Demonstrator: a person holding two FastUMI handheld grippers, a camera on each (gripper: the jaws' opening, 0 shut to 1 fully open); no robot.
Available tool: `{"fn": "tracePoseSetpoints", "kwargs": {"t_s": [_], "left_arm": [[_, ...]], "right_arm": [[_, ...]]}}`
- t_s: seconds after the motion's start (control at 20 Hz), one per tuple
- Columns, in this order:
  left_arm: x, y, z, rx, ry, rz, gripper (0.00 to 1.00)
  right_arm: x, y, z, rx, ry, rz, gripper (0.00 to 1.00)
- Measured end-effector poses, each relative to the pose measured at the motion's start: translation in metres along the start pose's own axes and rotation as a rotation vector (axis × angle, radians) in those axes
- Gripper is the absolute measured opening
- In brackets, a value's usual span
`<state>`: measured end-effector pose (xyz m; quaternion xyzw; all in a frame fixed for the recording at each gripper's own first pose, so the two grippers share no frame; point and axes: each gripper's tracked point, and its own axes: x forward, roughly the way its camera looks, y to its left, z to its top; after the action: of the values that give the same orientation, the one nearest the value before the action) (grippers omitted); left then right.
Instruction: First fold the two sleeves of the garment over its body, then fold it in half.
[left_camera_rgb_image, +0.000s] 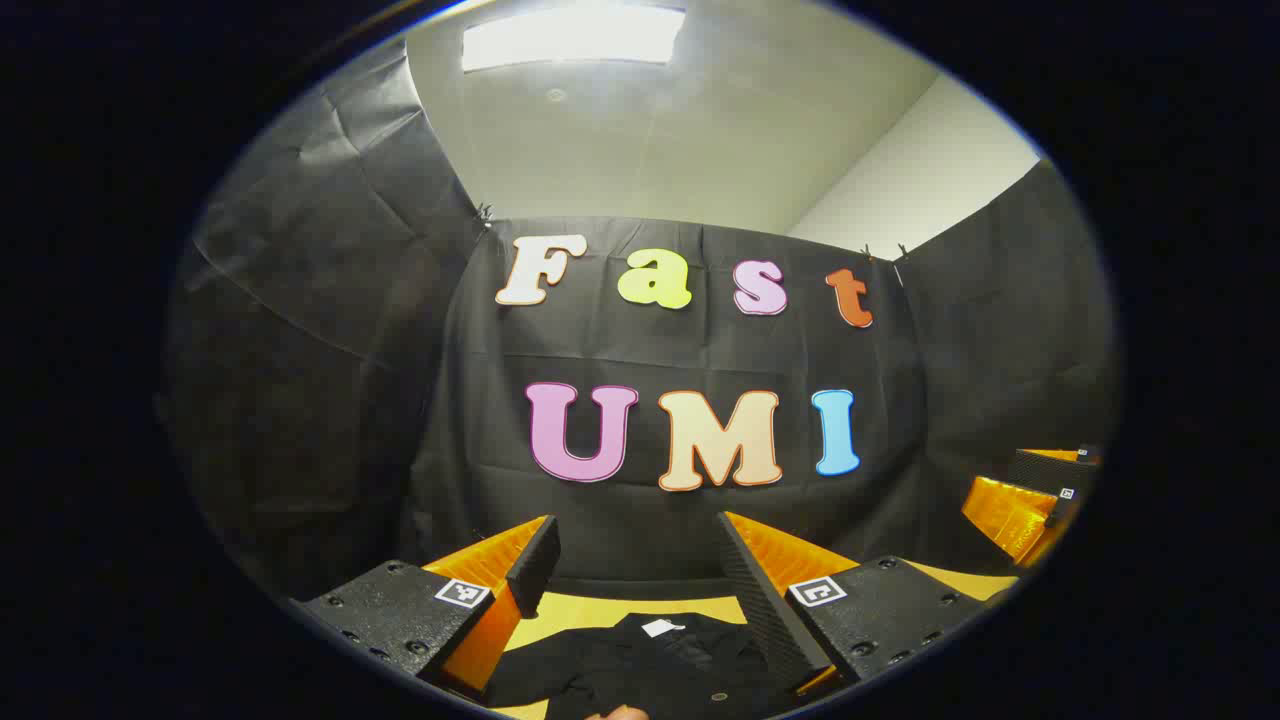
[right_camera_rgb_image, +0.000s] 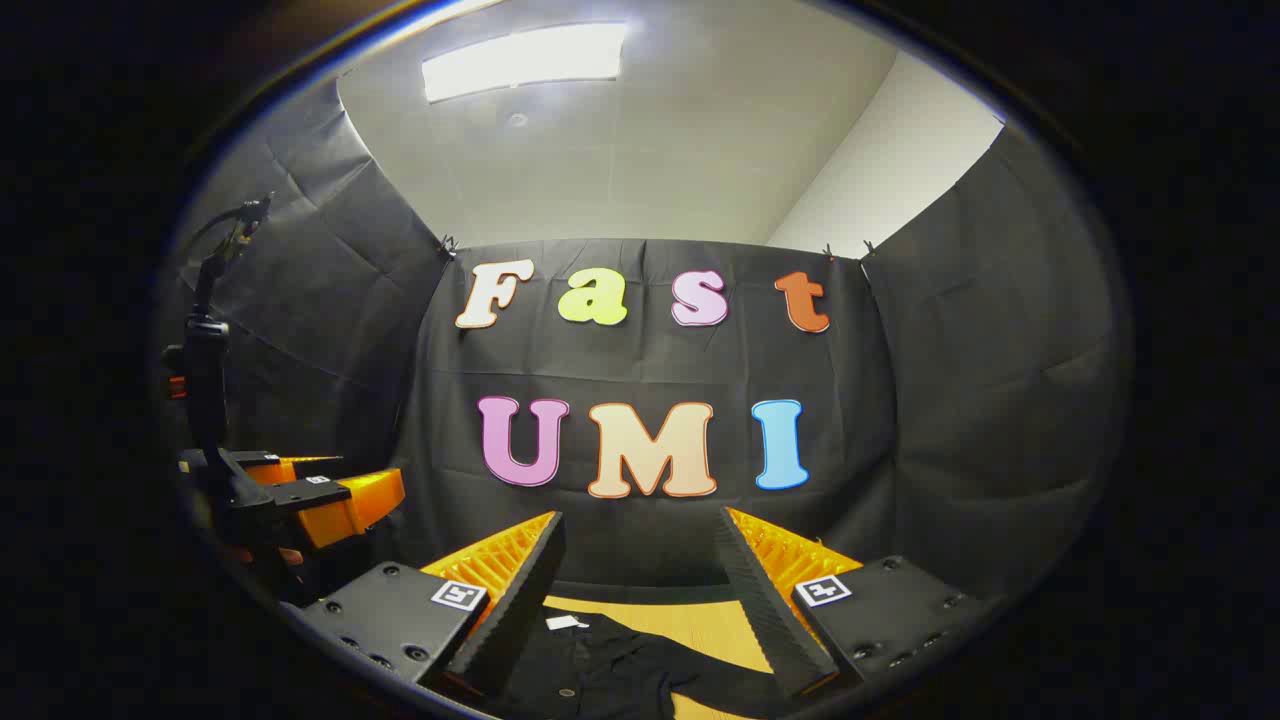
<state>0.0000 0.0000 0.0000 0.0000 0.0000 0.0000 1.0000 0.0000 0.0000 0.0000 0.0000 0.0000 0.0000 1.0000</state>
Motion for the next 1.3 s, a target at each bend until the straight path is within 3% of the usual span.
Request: {"fn": "tracePoseSetpoints", "kwargs": {"t_s": [1.3], "left_arm": [[-0.004,0.034,-0.004,0.043,0.008,0.088,0.92]], "right_arm": [[0.018,0.019,-0.018,0.016,0.032,0.081,0.95]]}}
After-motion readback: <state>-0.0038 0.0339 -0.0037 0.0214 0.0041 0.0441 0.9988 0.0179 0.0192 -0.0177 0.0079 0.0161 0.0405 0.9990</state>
